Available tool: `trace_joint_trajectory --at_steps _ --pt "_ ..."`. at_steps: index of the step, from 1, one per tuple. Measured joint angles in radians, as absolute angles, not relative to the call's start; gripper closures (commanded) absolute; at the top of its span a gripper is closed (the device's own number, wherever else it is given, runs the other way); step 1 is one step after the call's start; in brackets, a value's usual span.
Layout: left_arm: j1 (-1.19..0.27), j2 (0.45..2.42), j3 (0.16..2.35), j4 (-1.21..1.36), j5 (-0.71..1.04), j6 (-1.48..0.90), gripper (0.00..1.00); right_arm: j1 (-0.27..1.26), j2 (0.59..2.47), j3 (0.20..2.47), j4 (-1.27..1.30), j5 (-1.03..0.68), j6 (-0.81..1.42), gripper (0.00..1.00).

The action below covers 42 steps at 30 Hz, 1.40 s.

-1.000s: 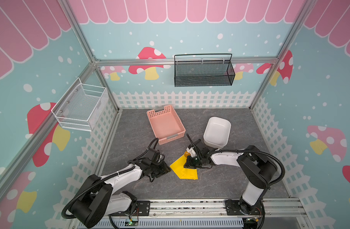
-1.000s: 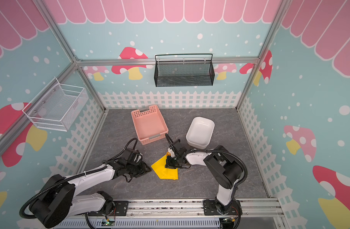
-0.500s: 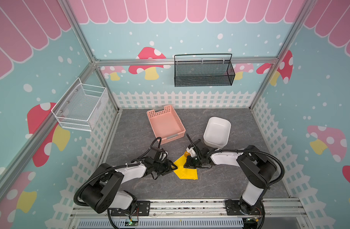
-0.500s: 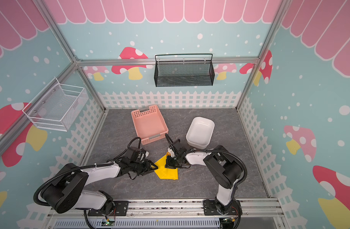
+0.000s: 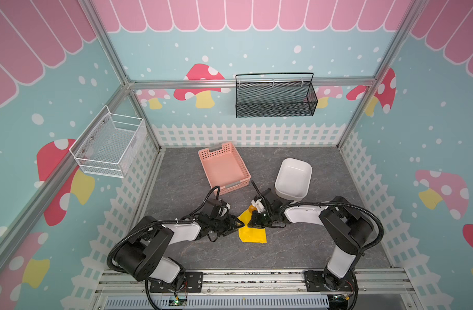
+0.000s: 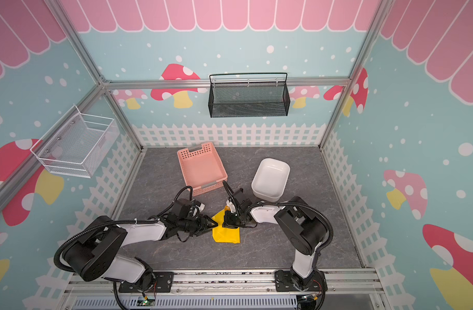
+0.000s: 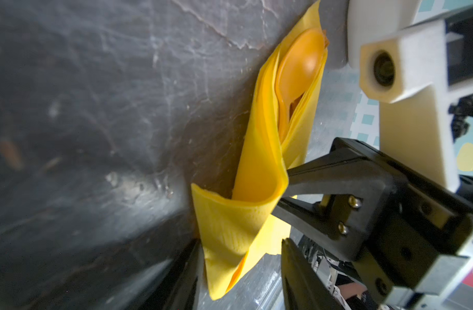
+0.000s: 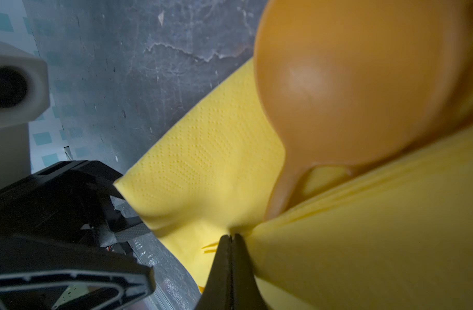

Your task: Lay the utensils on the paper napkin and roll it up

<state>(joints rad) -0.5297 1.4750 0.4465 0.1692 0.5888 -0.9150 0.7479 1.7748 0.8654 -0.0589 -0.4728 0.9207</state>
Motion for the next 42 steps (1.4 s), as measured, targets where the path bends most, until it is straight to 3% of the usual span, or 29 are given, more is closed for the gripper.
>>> trace_joint_trajectory --at_steps 10,24,42 --pt "-0.524 1.481 0.513 0.067 0.511 -0.835 0.49 0.748 1.775 0.867 -0.059 -0.474 0.921 0.98" --pt "-0.536 1.588 0.569 0.143 0.602 -0.833 0.50 0.748 1.780 0.866 -0.046 -0.487 0.922 0.97" --pt "-0.544 1.411 0.410 0.136 0.622 -0.916 0.50 0.748 1.785 0.866 -0.035 -0.495 0.922 0.97"
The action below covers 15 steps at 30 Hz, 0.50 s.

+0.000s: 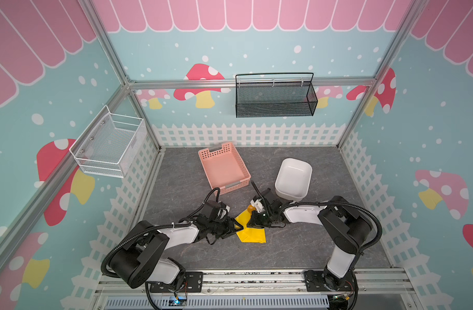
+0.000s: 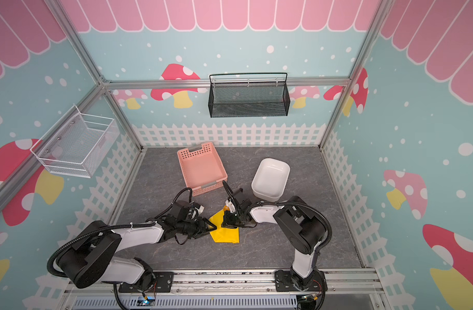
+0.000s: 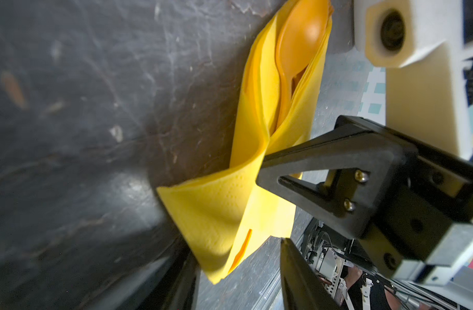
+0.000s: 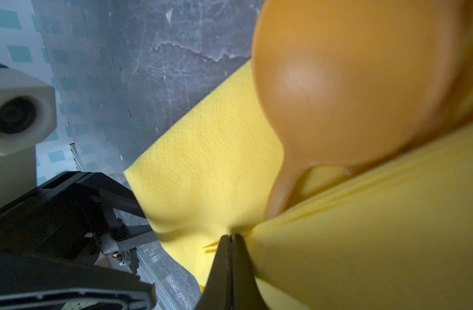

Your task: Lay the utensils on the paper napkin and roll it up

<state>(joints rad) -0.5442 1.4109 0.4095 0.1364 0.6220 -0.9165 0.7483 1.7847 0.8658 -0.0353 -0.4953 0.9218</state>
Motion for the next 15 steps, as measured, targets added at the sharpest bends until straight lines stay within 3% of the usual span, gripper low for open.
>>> trace_joint_trajectory --at_steps 15 --pt "-0.544 1.367 0.466 0.039 0.566 -0.907 0.52 0.748 1.785 0.864 -0.032 -0.496 0.922 0.97"
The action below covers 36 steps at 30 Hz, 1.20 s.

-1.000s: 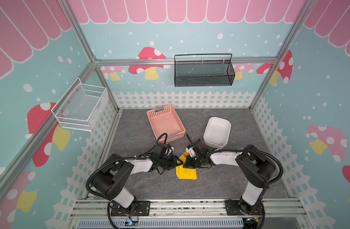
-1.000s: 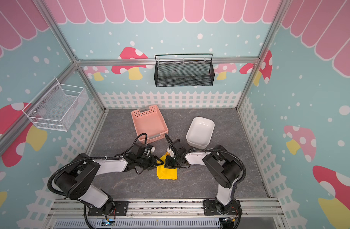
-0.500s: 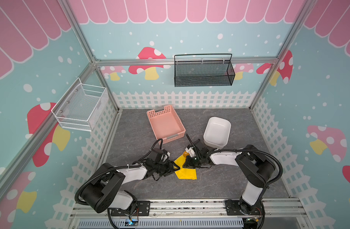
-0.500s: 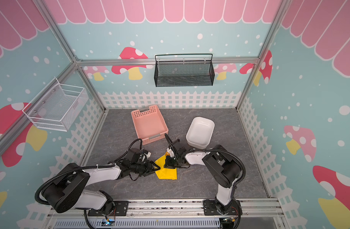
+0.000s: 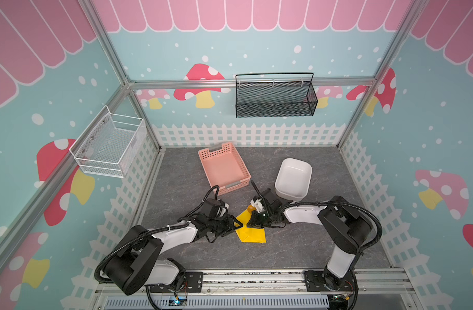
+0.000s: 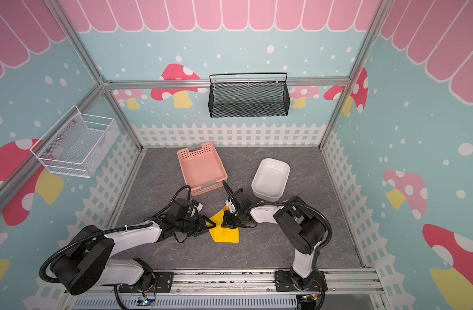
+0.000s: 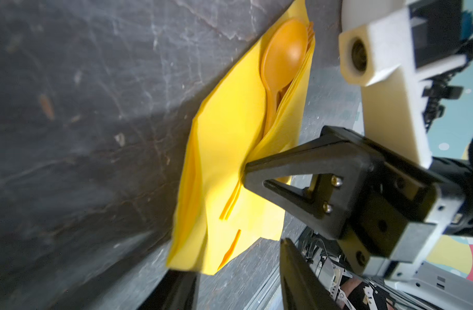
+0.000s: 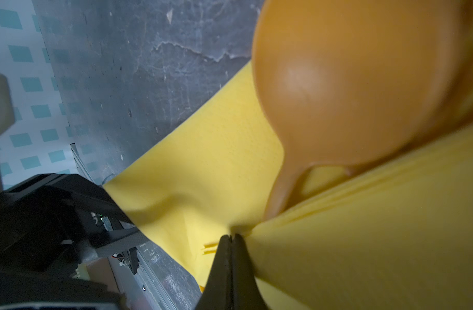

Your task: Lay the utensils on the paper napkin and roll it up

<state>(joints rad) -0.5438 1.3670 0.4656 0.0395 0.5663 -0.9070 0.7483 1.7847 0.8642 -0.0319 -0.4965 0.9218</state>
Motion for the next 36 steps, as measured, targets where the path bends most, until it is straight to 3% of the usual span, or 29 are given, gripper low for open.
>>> trace_joint_trajectory --at_steps 8,18,36 --pt "-0.543 1.371 0.546 -0.079 0.480 -0.828 0.60 0.748 1.785 0.863 -0.029 -0.498 0.922 0.97" --pt "-0.543 1.393 0.588 -0.170 0.442 -0.776 0.91 0.748 1.785 0.860 -0.024 -0.498 0.922 0.97" --pt "-0.593 1.595 0.575 0.072 0.601 -0.976 1.00 0.748 1.785 0.860 -0.022 -0.498 0.922 0.97"
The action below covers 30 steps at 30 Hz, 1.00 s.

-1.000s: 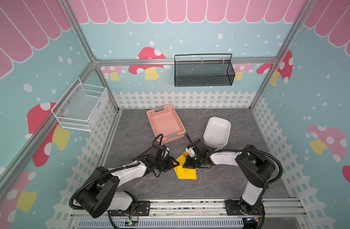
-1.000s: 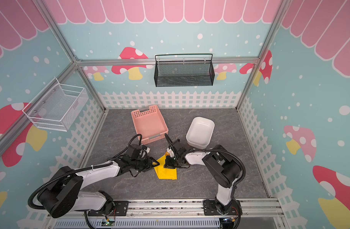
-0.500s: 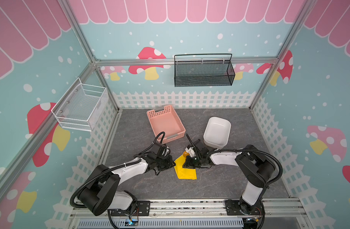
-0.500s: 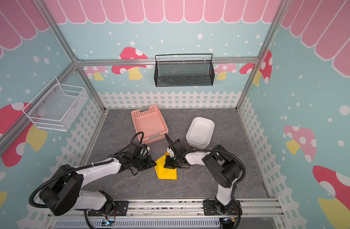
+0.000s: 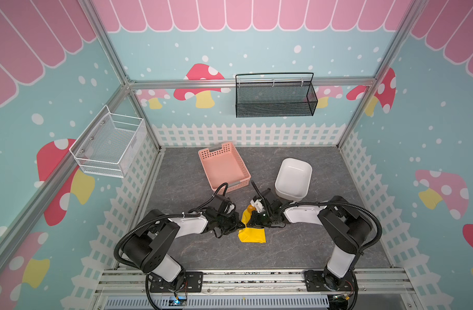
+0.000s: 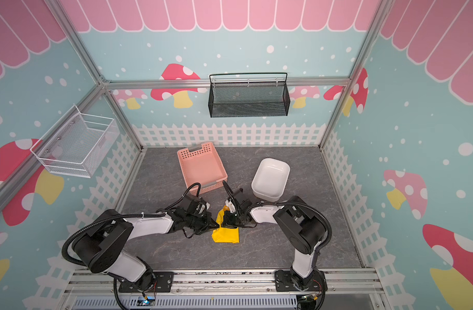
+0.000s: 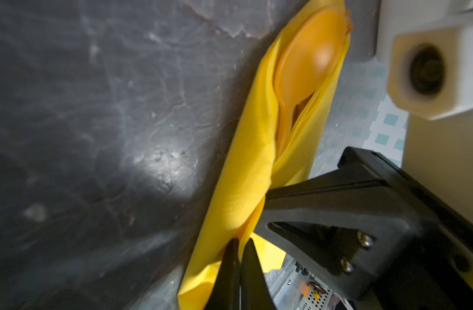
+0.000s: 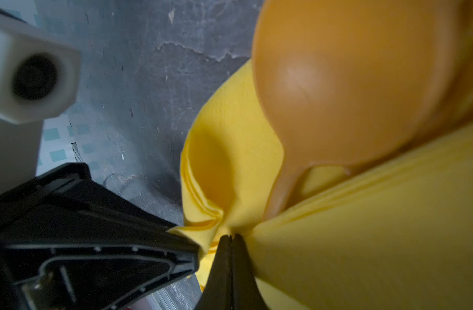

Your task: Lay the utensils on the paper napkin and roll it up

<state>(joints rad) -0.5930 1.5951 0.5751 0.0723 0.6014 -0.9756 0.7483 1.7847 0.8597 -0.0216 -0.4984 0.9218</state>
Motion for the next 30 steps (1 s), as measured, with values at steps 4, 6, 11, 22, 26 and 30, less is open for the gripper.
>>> trace_joint_trajectory --at_steps 4,6,11,22,26,30 --pt "-0.600 1.629 0.574 0.112 0.622 -1.008 1.00 0.748 1.785 0.860 -0.022 -0.498 0.922 0.97" --pt "-0.600 1.632 0.574 0.115 0.625 -1.018 1.00 0.748 1.785 0.860 -0.023 -0.498 0.922 0.97" --pt "-0.600 1.633 0.582 0.098 0.624 -1.016 1.00 0.748 1.784 0.860 -0.023 -0.498 0.923 0.97" --pt "-0.604 1.637 0.596 0.074 0.622 -1.005 1.00 0.748 1.663 0.814 -0.051 -0.489 0.925 0.97" --pt "-0.604 1.638 0.602 0.064 0.622 -0.998 1.00 0.748 1.611 0.753 -0.043 -0.507 0.929 0.98" --pt "-0.604 1.639 0.607 0.054 0.621 -0.991 1.00 0.748 1.571 0.654 -0.022 -0.535 0.950 0.98"
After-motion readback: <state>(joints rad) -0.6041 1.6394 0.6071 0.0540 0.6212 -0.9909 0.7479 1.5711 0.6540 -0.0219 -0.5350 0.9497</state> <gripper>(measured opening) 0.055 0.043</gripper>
